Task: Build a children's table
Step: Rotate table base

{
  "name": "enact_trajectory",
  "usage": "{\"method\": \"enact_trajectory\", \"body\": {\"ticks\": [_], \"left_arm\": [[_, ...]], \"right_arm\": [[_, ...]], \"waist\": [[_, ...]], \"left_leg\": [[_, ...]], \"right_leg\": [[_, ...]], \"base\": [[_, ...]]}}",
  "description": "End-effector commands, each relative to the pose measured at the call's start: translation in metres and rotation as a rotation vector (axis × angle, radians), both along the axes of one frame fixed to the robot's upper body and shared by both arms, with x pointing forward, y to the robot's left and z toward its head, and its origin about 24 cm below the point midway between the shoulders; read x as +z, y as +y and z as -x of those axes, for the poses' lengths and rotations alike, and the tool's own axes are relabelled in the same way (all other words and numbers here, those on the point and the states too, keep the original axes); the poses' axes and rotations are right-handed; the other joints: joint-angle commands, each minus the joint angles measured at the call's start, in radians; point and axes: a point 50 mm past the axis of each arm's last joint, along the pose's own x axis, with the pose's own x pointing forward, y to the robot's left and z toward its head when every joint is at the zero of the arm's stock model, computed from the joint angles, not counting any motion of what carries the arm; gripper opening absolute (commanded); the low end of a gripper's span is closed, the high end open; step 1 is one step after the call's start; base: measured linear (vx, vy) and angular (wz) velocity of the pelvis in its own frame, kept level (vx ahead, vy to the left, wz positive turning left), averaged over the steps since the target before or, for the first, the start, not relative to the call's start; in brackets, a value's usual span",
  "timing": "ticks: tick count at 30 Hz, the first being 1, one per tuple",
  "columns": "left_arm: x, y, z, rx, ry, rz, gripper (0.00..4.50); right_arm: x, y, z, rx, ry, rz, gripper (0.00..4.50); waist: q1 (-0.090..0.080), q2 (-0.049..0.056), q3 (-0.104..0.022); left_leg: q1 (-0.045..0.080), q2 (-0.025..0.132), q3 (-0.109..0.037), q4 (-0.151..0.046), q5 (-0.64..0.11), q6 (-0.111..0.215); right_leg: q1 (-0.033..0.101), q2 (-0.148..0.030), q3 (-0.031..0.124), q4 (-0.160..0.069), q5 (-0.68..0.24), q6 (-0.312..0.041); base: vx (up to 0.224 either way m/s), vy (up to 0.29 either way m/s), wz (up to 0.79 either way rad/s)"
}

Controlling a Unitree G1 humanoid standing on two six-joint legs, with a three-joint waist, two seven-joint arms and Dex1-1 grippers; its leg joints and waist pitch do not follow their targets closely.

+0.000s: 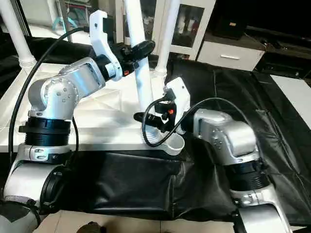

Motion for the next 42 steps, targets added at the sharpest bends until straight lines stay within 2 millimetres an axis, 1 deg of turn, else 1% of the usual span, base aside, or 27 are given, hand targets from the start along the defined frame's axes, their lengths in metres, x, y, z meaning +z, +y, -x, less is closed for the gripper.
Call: {"method": "enact_trajectory", "body": {"ticks": [1, 2, 3, 5, 6, 7, 8, 10, 11, 12, 14, 20, 21, 22, 23, 25, 26, 27, 35, 42], "left_arm": [[0.012, -0.006, 0.004, -0.025, -0.066, -0.002, 1.71], [0.013, -0.006, 0.005, -0.026, -0.070, -0.002, 1.71], [0.013, -0.006, 0.005, -0.026, -0.073, -0.002, 1.71], [0.014, -0.006, 0.005, -0.025, -0.078, -0.002, 1.71], [0.015, -0.006, 0.005, -0.025, -0.085, 0.001, 1.71], [0.015, -0.006, 0.005, -0.025, -0.086, 0.001, 1.71], [0.016, -0.006, 0.006, -0.028, -0.089, 0.002, 1.71], [0.018, -0.007, 0.007, -0.033, -0.096, 0.003, 1.71], [0.019, -0.008, 0.008, -0.038, -0.101, 0.004, 1.71], [0.019, -0.008, 0.008, -0.038, -0.101, 0.004, 1.71], [0.022, -0.009, 0.009, -0.044, -0.110, 0.010, 1.71], [0.025, -0.011, 0.011, -0.057, -0.120, 0.018, 1.71], [0.025, -0.011, 0.011, -0.058, -0.123, 0.015, 1.71], [0.024, -0.012, 0.012, -0.063, -0.126, 0.011, 1.71], [0.024, -0.012, 0.012, -0.064, -0.126, 0.011, 1.71], [0.024, -0.012, 0.012, -0.069, -0.133, 0.001, 1.71], [0.023, -0.013, 0.013, -0.075, -0.139, -0.011, 1.71], [0.022, -0.013, 0.014, -0.080, -0.145, -0.023, 1.71], [0.019, -0.014, 0.017, -0.100, -0.171, -0.077, 1.71], [0.018, -0.014, 0.018, -0.108, -0.183, -0.098, 1.71]], "right_arm": [[0.004, 0.000, -0.002, -0.001, -0.021, 0.002, 2.84], [0.004, 0.000, -0.002, 0.007, -0.013, 0.000, 2.64], [0.003, 0.001, -0.001, 0.015, -0.003, -0.005, 2.64], [0.003, 0.002, -0.001, 0.023, 0.009, -0.010, 2.40], [0.001, 0.002, 0.000, 0.035, 0.033, -0.024, 2.40], [0.001, 0.003, 0.000, 0.036, 0.036, -0.026, 2.30], [0.000, 0.002, 0.001, 0.037, 0.043, -0.030, 2.13], [-0.001, 0.002, 0.000, 0.036, 0.052, -0.031, 1.98], [-0.002, 0.001, 0.000, 0.036, 0.055, -0.027, 1.93], [-0.002, 0.001, 0.000, 0.036, 0.055, -0.027, 1.91], [-0.003, 0.001, 0.000, 0.041, 0.063, -0.025, 1.88], [-0.003, 0.000, 0.000, 0.045, 0.047, -0.016, 1.86], [-0.003, 0.000, -0.001, 0.044, 0.041, -0.013, 2.21], [-0.003, 0.000, -0.001, 0.041, 0.037, -0.009, 2.42], [-0.003, 0.000, -0.001, 0.040, 0.037, -0.009, 2.56], [-0.003, 0.000, -0.001, 0.038, 0.036, -0.004, 2.65], [-0.003, 0.000, -0.001, 0.042, 0.035, 0.003, 2.78], [-0.003, 0.000, -0.001, 0.045, 0.030, 0.014, 2.90], [-0.003, 0.000, -0.003, 0.046, 0.013, 0.031, 2.98], [0.000, 0.000, -0.004, 0.044, 0.000, 0.024, 2.98]], "waist": [[-0.001, 0.004, -0.088], [-0.001, 0.001, -0.088], [-0.001, 0.002, -0.087], [-0.002, 0.002, -0.087], [-0.002, 0.002, -0.087], [-0.002, 0.002, -0.087], [-0.001, -0.001, -0.087], [-0.001, -0.001, -0.087], [-0.001, 0.000, -0.087], [-0.002, -0.002, -0.087], [-0.002, -0.001, -0.086], [-0.001, -0.001, -0.087], [-0.001, -0.001, -0.087], [-0.001, -0.001, -0.087], [-0.001, -0.001, -0.086], [-0.001, 0.000, -0.087], [-0.002, 0.001, -0.087], [-0.002, -0.001, -0.087], [-0.003, 0.000, -0.085], [-0.003, 0.000, -0.086]], "left_leg": [[0.028, 0.040, -0.023, -0.077, -0.158, -0.072], [0.027, 0.039, -0.023, -0.077, -0.154, -0.070], [0.028, 0.040, -0.023, -0.077, -0.154, -0.069], [0.027, 0.039, -0.023, -0.077, -0.159, -0.069], [0.027, 0.039, -0.023, -0.077, -0.160, -0.067], [0.027, 0.039, -0.023, -0.077, -0.160, -0.067], [0.026, 0.039, -0.022, -0.076, -0.154, -0.062], [0.026, 0.040, -0.023, -0.076, -0.154, -0.063], [0.028, 0.041, -0.023, -0.076, -0.155, -0.065], [0.027, 0.041, -0.023, -0.076, -0.155, -0.065], [0.027, 0.040, -0.022, -0.076, -0.153, -0.066], [0.027, 0.040, -0.022, -0.076, -0.153, -0.065], [0.027, 0.040, -0.022, -0.076, -0.151, -0.065], [0.027, 0.040, -0.022, -0.076, -0.150, -0.066], [0.026, 0.040, -0.022, -0.076, -0.155, -0.066], [0.027, 0.041, -0.023, -0.076, -0.153, -0.067], [0.027, 0.042, -0.023, -0.076, -0.147, -0.067], [0.027, 0.041, -0.022, -0.076, -0.144, -0.065], [0.027, 0.041, -0.024, -0.078, -0.162, -0.071], [0.027, 0.041, -0.022, -0.077, -0.153, -0.070]], "right_leg": [[0.046, -0.058, 0.040, -0.064, -0.199, -0.149], [0.046, -0.058, 0.040, -0.063, -0.196, -0.150], [0.046, -0.059, 0.040, -0.064, -0.197, -0.151], [0.046, -0.058, 0.040, -0.064, -0.203, -0.150], [0.047, -0.059, 0.040, -0.064, -0.206, -0.150], [0.047, -0.059, 0.040, -0.064, -0.206, -0.150], [0.048, -0.060, 0.040, -0.064, -0.212, -0.148], [0.046, -0.060, 0.040, -0.065, -0.215, -0.149], [0.045, -0.060, 0.040, -0.065, -0.216, -0.148], [0.045, -0.059, 0.040, -0.065, -0.215, -0.148], [0.046, -0.059, 0.040, -0.064, -0.211, -0.149], [0.045, -0.059, 0.040, -0.065, -0.219, -0.145], [0.045, -0.059, 0.040, -0.065, -0.217, -0.145], [0.045, -0.059, 0.040, -0.065, -0.216, -0.145], [0.045, -0.059, 0.040, -0.065, -0.222, -0.144], [0.046, -0.060, 0.040, -0.065, -0.220, -0.146], [0.046, -0.060, 0.040, -0.063, -0.202, -0.153], [0.045, -0.059, 0.040, -0.063, -0.199, -0.153], [0.044, -0.060, 0.040, -0.066, -0.238, -0.138], [0.045, -0.059, 0.040, -0.063, -0.217, -0.144]], "base": [[0.000, 0.000, 0.00], [0.000, 0.000, 0.00], [0.000, 0.000, 0.00], [0.000, 0.000, 0.00], [0.000, 0.000, 0.00], [0.000, 0.000, 0.00], [0.000, 0.000, 0.00], [0.000, 0.000, 0.00], [0.000, 0.000, 0.00], [0.000, 0.000, 0.00], [0.000, 0.000, 0.00], [0.000, 0.000, 0.00], [0.000, 0.000, 0.00], [0.000, 0.000, 0.00], [0.000, 0.000, 0.00], [0.000, 0.000, 0.00], [0.000, 0.000, 0.00], [0.000, 0.000, 0.00], [0.000, 0.000, 0.00], [0.000, 0.000, 0.00]]}}
